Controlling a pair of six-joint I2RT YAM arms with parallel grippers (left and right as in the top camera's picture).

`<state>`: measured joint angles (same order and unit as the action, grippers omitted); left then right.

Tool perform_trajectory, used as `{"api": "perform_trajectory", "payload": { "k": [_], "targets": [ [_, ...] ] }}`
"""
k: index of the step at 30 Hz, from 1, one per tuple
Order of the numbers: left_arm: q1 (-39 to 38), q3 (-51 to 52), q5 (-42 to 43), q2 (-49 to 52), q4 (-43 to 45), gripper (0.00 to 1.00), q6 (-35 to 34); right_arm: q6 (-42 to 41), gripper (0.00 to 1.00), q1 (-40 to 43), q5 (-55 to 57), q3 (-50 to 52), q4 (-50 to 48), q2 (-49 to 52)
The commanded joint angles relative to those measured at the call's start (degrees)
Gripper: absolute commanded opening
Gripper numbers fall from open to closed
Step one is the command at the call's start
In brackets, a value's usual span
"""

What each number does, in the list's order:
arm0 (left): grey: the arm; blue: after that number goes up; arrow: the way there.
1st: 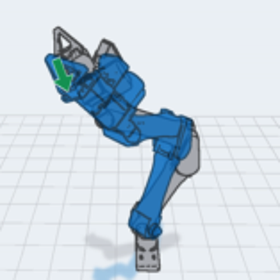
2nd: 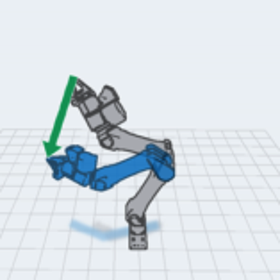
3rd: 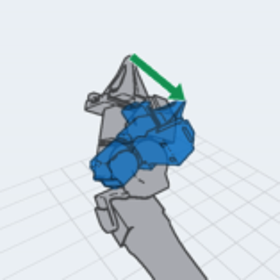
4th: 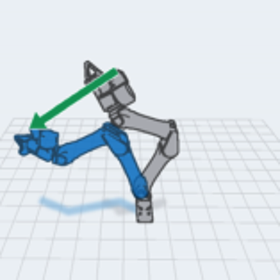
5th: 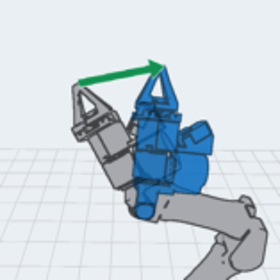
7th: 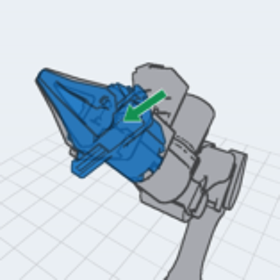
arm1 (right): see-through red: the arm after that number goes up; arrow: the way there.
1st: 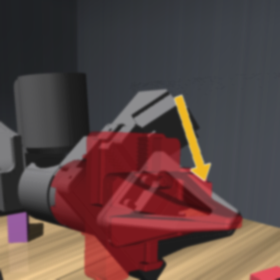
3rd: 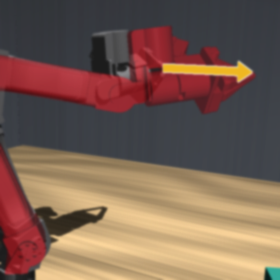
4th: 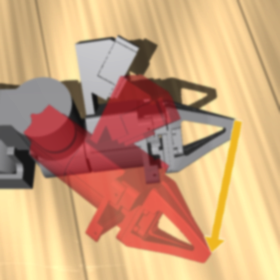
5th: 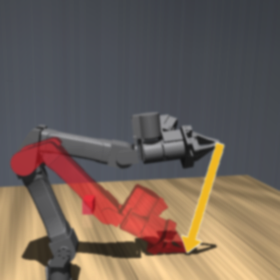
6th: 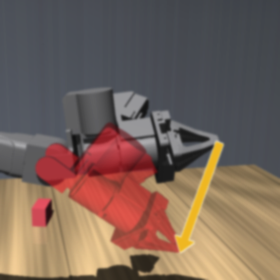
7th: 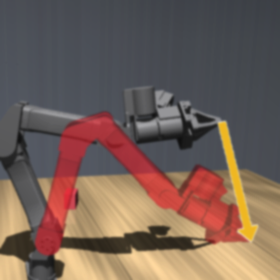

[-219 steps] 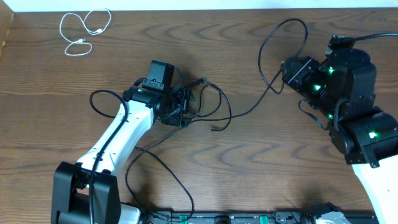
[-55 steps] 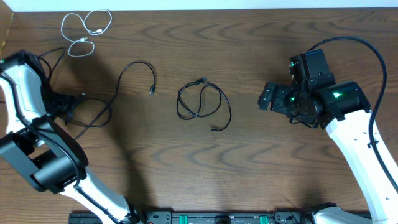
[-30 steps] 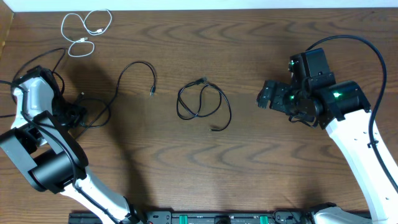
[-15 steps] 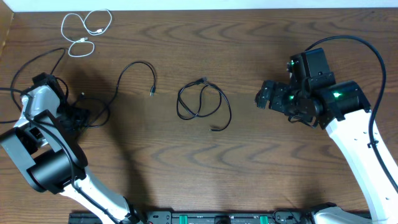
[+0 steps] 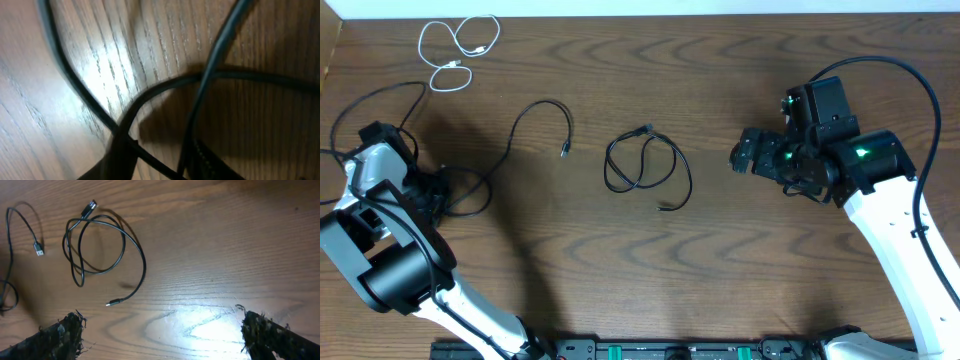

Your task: Untangle cables

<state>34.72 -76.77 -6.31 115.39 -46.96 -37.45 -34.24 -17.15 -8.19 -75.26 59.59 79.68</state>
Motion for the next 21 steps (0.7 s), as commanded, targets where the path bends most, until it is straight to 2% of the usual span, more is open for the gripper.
{"api": "perform_trajectory", "payload": {
  "k": [1, 4, 6, 13, 16, 21],
  "targets": [
    [0.1, 0.6, 0.6, 0.7, 0.9, 0.26, 0.3, 0.7, 0.99, 0.2, -0.4, -0.8, 0.0, 0.0],
    [0.1, 0.0, 7.6, 0.7, 3.3, 0.19, 0.3, 0.7, 0.99, 0.2, -0.4, -0.8, 0.0, 0.0],
    [0.1, -1.9, 14.0, 0.6, 4.5, 0.08, 0.3, 0.7, 0.99, 0.2, -0.4, -0.8, 0.0, 0.0],
    [0.1, -12.4, 39.8, 0.5, 11.1, 0.07, -0.4, 0.7, 0.99, 0.2, -0.4, -0.8, -0.1, 0.0],
    [0.1, -18.3, 42.5, 0.5, 11.9, 0.08, -5.7, 0.7, 0.99, 0.2, -0.4, -0.8, -0.3, 0.0],
    [0.1, -24.6, 39.7, 0.5, 11.9, 0.07, -6.6, 0.7, 0.99, 0.2, -0.4, -0.8, -0.3, 0.0]
  ]
}}
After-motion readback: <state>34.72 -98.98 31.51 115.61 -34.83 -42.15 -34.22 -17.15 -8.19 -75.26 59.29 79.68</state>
